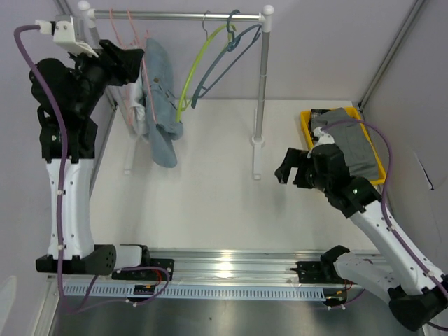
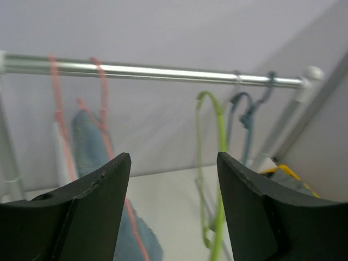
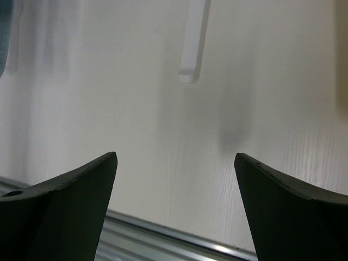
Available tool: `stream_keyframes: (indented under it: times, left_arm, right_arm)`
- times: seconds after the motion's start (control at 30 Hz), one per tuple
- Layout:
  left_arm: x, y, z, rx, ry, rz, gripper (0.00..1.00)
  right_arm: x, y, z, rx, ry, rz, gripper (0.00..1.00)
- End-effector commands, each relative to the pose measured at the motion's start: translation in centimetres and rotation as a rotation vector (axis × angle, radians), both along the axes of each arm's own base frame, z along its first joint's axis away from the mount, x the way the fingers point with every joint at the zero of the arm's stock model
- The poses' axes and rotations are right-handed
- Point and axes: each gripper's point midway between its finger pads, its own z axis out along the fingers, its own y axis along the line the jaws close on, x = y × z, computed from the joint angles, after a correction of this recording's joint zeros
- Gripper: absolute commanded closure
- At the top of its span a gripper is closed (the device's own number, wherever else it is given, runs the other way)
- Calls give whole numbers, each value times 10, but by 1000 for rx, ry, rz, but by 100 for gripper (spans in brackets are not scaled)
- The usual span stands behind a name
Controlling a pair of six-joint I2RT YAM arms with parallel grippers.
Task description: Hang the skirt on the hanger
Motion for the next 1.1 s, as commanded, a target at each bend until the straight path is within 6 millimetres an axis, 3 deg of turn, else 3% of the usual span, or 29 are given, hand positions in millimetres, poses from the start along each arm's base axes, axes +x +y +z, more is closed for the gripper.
stream_keyframes:
  times: [0.0,0.03,0.07,0.1,0.13,0.17,0.2,0.23,0.3,0.33,0.4,0.43,0.47,0.5,0.53,0.6,0.63,0.67,0.73,0.77,0.93,1.07]
  left_arm:
    - [-34,-42,4,-14,-26,-118,30]
    - [-43,-52,-5,0,-13,-128,30]
    - [-56,-74,-11,11,0,-183,30]
    - [-63,-79,-15,18,-1,-191,30]
    - [-59,-88,-47,22,67,-207,30]
    - [-80,-94,-44,9,45,-251,30]
    - [-88,-98,-48,-8,51,-274,30]
    - [-89,-111,-84,4,126,-314,30]
    - [-111,-113,-87,-18,112,-358,30]
    - [-110,-120,-120,-1,181,-376,30]
    - [-127,-123,-129,-8,193,-415,31]
    - [-127,-128,-159,6,254,-431,31]
    - [-131,-127,-165,8,261,-439,31]
    - [-139,-124,-165,1,253,-438,31]
    - [-138,-124,-189,12,298,-434,31]
    - [-145,-121,-198,18,304,-440,31]
    - [-144,-121,-216,26,343,-432,31]
    - [-145,-120,-221,23,362,-429,31]
    - [-150,-125,-229,23,383,-465,31]
    - [-151,-125,-231,22,393,-469,32]
    - [-152,-130,-244,67,429,-502,32]
    - [-154,-124,-249,98,441,-481,32]
  right_arm:
    - [43,-28,28,54,-44,-111,3]
    - [55,-35,25,77,-16,-131,4]
    - [64,-40,27,129,-9,-138,4]
    - [78,-69,24,142,-6,-231,4]
    - [86,-81,19,146,5,-273,5]
    - [95,-93,8,145,38,-315,5]
    - [103,-120,1,130,47,-405,5]
    - [108,-132,-4,120,55,-445,5]
    - [120,-152,-20,115,81,-516,5]
    - [123,-168,-25,127,91,-560,6]
    - [131,-179,-35,132,109,-590,6]
    - [133,-190,-38,110,109,-630,7]
    - [133,-195,-41,94,120,-650,6]
    - [135,-198,-44,78,124,-660,7]
    - [136,-203,-46,62,126,-675,6]
    - [139,-206,-51,51,140,-675,6]
    - [140,-208,-51,45,136,-671,7]
    - [140,-207,-51,53,139,-667,7]
    - [137,-204,-51,72,124,-662,6]
    - [139,-202,-47,86,101,-654,1]
    - [125,-199,-44,111,65,-684,1]
    - [110,-191,-61,132,82,-679,1]
